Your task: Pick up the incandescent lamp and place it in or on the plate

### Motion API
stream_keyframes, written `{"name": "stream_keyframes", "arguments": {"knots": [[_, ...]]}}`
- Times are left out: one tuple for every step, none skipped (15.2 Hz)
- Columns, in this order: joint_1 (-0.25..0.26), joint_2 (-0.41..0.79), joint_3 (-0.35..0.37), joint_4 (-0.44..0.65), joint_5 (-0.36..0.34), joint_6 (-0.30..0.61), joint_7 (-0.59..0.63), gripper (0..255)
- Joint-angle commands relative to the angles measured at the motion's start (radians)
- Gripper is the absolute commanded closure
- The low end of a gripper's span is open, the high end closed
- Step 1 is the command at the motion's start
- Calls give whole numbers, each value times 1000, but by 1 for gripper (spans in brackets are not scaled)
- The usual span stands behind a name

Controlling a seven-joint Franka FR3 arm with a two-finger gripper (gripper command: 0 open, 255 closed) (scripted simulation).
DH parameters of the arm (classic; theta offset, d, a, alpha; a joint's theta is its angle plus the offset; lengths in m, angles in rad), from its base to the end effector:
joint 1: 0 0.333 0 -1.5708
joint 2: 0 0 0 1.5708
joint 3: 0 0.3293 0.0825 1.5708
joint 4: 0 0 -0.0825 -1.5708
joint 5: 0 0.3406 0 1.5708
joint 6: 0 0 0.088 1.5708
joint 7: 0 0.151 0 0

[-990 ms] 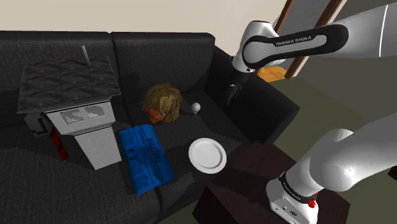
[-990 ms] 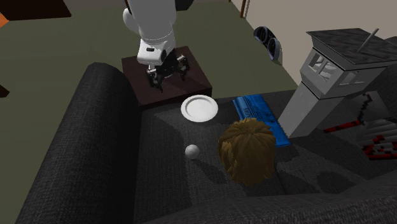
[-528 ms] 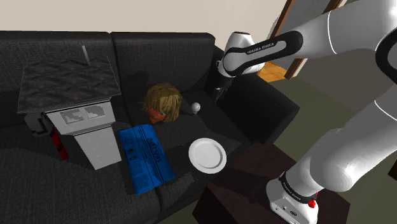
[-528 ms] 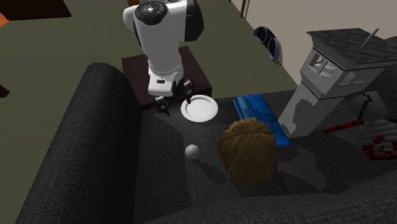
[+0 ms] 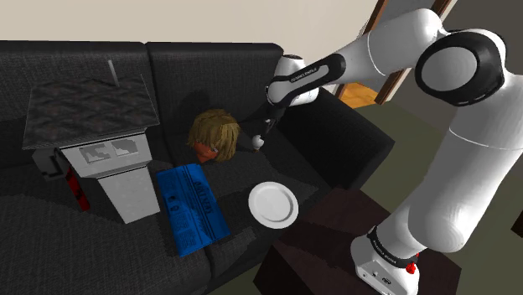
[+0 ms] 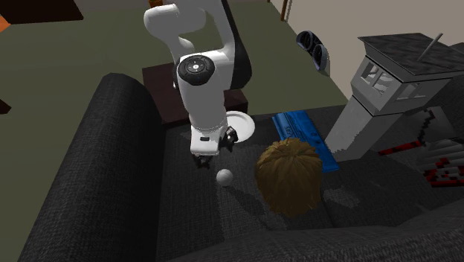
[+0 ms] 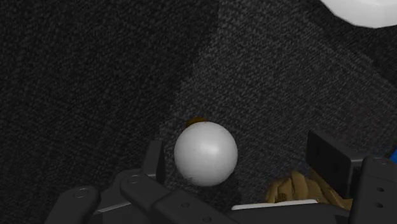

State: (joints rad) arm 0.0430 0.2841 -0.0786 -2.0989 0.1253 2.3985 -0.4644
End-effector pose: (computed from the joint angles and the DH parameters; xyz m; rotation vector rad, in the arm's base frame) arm 0.5561 -0.0144 0.2865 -3.0393 -0.5225 -0.0500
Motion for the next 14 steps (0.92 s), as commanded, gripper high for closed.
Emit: {"name": "stream_keyframes", "arguments": {"knots": [[-2, 72, 6, 66, 4, 16, -17, 0], [-3, 110, 9, 101, 5, 24, -24, 0], [-5, 148, 12, 138, 6, 30, -30, 0], [-5, 148, 12, 139, 6, 30, -30, 0], [-5, 158, 14, 139, 8, 40, -31, 0], [-5, 168, 15, 139, 9, 49, -32, 0], [-6, 178, 16, 139, 11, 59, -33, 0], [-6, 189, 17, 140, 13, 69, -35, 0], [-6, 199, 18, 141, 14, 78, -36, 0], [-6, 210, 19, 142, 16, 88, -37, 0], [-7, 226, 21, 144, 19, 103, -38, 0], [-7, 226, 21, 143, 19, 103, -38, 0], [-7, 226, 21, 143, 19, 103, -38, 0], [-7, 226, 21, 144, 19, 103, -38, 0]]}}
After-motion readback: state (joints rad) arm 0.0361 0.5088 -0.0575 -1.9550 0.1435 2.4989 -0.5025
